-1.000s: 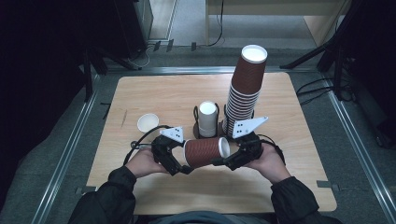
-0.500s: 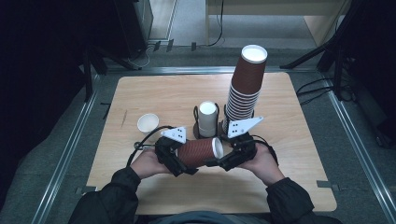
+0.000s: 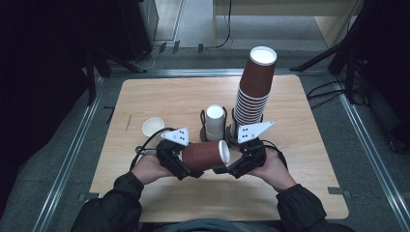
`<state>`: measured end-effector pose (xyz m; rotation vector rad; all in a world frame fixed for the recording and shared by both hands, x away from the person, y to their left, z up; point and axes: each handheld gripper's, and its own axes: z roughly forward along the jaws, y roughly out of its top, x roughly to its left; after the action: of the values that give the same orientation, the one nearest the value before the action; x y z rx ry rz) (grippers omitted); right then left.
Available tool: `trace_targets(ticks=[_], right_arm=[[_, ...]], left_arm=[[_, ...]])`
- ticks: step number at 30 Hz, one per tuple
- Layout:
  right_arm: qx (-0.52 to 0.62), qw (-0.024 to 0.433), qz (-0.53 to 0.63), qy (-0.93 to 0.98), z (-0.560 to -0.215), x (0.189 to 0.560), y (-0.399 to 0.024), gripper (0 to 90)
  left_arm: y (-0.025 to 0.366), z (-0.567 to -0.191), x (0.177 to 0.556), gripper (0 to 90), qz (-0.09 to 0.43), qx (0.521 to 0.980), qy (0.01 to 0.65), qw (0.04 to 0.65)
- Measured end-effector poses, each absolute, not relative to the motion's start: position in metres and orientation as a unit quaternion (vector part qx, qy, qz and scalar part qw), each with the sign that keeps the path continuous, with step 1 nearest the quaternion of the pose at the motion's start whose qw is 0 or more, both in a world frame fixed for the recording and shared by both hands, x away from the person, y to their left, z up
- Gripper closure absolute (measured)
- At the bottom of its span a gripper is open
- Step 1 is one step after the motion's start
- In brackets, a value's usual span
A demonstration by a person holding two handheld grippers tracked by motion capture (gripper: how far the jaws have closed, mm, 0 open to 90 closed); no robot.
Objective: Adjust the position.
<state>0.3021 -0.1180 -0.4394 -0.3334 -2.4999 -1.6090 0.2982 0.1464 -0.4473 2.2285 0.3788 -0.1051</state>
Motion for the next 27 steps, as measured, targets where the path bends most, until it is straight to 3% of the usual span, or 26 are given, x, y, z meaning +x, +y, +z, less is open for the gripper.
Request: trace_targets(ticks=[13,27], right_arm=[[-0.115,0.061,-0.479,-0.868,-0.452,0.307,-0.125,14.5],[-0.112,0.023,-0.417,-0.902,-0.464,0.309,-0.119,14.6]], left_arm=[[0.160,-0.445,0.304,7.2,-0.047,0.910,0.166,0.377],[0.148,-0.446,0.318,7.4,-0.043,0.941,0.133,0.308]])
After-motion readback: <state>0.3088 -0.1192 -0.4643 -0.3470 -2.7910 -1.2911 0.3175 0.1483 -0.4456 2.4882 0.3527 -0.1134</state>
